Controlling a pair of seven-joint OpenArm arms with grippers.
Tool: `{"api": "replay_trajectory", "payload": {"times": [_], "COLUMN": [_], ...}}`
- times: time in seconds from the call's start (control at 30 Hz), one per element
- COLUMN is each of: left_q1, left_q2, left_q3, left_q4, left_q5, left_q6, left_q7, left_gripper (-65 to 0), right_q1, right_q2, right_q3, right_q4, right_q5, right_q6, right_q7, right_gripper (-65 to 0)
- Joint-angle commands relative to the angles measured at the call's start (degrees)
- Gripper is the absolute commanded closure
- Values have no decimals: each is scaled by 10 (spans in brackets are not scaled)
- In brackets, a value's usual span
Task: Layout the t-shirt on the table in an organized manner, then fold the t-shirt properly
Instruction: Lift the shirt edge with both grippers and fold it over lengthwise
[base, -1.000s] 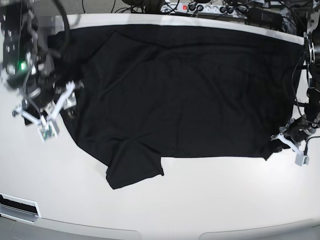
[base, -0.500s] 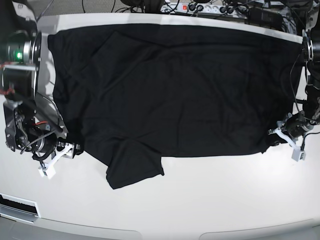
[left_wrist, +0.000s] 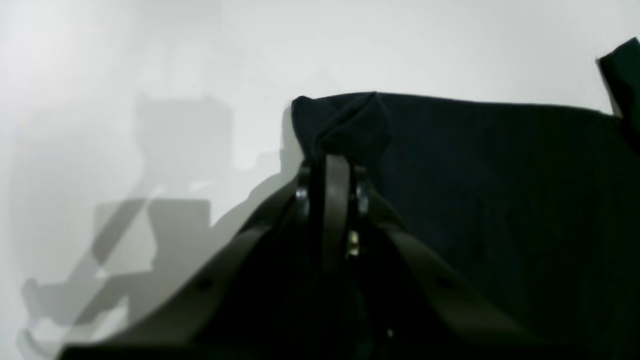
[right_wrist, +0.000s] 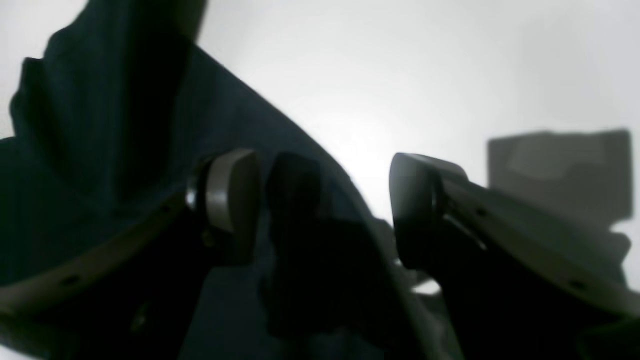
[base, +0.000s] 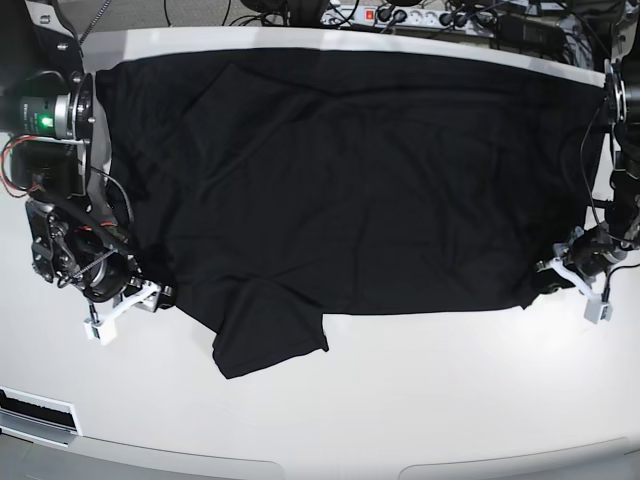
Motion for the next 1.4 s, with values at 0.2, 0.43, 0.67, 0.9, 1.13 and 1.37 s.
{"api": "replay_trajectory", "payload": {"times": [0.2, 0.43, 0.67, 0.9, 1.13, 1.37], "left_q1": [-16, -36, -108, -120, -91, -79], "left_q2": [-10, -14, -14, -14, -28, -47], "left_q3": [-2, -2, -2, -2, -2, -2], "left_q4": [8, 8, 8, 8, 8, 8], "left_q5": [-19, -19, -16, -15, -48, -50], "left_q6": [-4, -4, -4, -37, -50, -50], "left_q7": [-11, -15, -8, 21, 30, 28], "left_gripper": [0, 0, 0, 0, 0, 0], "right_q1": [15, 24, 25, 19, -55, -174], "right_q2": [-6, -1, 8, 14, 43, 68], "right_q3": [0, 0, 0, 0, 0, 0], "right_q4": [4, 73, 198, 263, 371, 547], "right_q5": [-52, -67, -66, -31, 69, 85], "right_q6": [38, 91, 87, 88, 103, 103], "right_q7": [47, 36, -23, -107, -167, -167], "right_gripper": [-11, 0, 0, 0, 0, 0]}}
